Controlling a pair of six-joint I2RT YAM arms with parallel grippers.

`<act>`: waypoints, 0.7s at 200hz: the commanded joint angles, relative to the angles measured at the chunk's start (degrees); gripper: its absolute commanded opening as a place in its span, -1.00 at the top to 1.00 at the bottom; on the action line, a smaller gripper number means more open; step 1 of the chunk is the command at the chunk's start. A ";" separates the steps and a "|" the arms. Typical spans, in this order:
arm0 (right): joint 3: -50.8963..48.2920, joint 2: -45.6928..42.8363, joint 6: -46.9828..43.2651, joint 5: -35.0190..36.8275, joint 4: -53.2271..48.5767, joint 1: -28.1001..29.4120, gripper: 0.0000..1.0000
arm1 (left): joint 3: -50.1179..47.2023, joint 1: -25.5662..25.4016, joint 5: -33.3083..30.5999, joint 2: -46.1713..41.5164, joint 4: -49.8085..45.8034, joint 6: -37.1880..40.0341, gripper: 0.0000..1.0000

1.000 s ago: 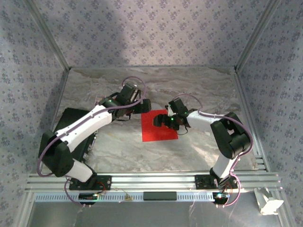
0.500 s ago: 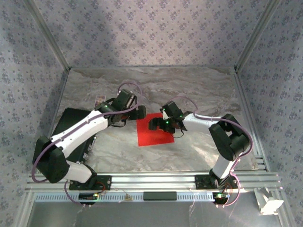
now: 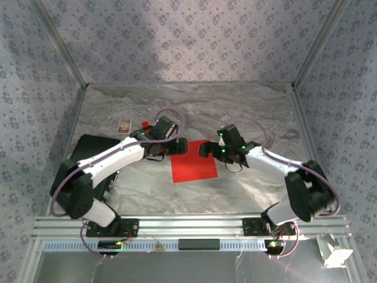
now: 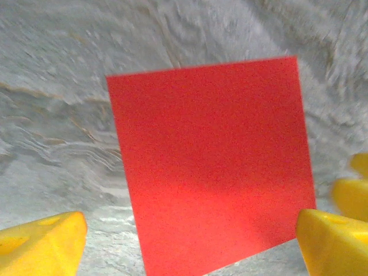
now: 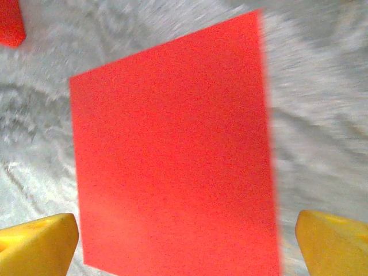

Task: Fold a paper plane with a square sheet of paper (pick it up from the middle)
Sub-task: Move the square sheet of paper to the center of the table, then first fold the square sheet of paper in half at the center of the table.

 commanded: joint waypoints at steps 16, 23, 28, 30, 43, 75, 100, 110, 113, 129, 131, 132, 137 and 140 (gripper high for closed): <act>-5.71 -9.61 1.57 5.60 -3.06 -4.87 -0.98 | 6.77 -3.58 -0.53 7.16 -4.53 -3.82 -0.84; -6.44 -11.19 1.68 5.18 -3.01 -5.71 -0.98 | 7.43 -4.11 -0.41 8.48 -4.97 -4.87 -0.84; -7.00 -12.16 1.46 4.42 -2.79 -6.38 -0.98 | 7.93 -4.56 -0.35 9.46 -5.23 -5.53 -0.82; -7.10 -12.46 1.37 4.14 -2.80 -6.59 -0.98 | 8.17 -4.72 -0.28 9.88 -5.31 -5.72 -0.82; -7.49 -13.98 1.85 2.65 -4.13 -8.30 -0.98 | 10.11 -5.91 -0.60 12.42 -6.69 -7.11 -0.81; -7.92 -14.43 2.23 -2.48 -5.43 -11.52 -0.98 | 16.75 -8.12 -2.11 19.40 -12.13 -11.00 -0.83; -8.46 -14.26 2.52 -4.11 -4.83 -12.08 -0.98 | 22.23 -9.15 -4.13 24.43 -18.27 -12.31 -0.84; -8.60 -14.09 2.62 -4.84 -4.82 -12.03 -0.98 | 22.96 -9.22 -4.64 25.46 -19.33 -12.98 -0.84; -8.62 -13.96 2.57 -5.07 -4.82 -12.03 -0.98 | 23.02 -9.20 -4.60 25.65 -19.39 -13.16 -0.84; -8.72 -13.43 2.58 -6.16 -4.68 -12.08 -0.98 | 23.23 -9.20 -4.29 26.44 -19.32 -13.76 -0.85; -8.68 -13.35 2.61 -6.19 -4.70 -12.08 -0.98 | 23.24 -9.20 -4.29 26.49 -19.34 -13.80 -0.85; -8.70 -13.32 2.59 -6.24 -4.72 -12.10 -0.98 | 23.24 -9.20 -4.28 26.50 -19.37 -13.81 -0.85; -8.76 -13.17 2.57 -6.48 -4.68 -12.07 -0.98 | 23.37 -9.23 -4.20 26.75 -19.32 -13.85 -0.86; -8.70 -13.14 2.57 -6.57 -4.68 -12.11 -0.98 | 23.51 -9.22 -4.13 26.92 -19.30 -13.77 -0.85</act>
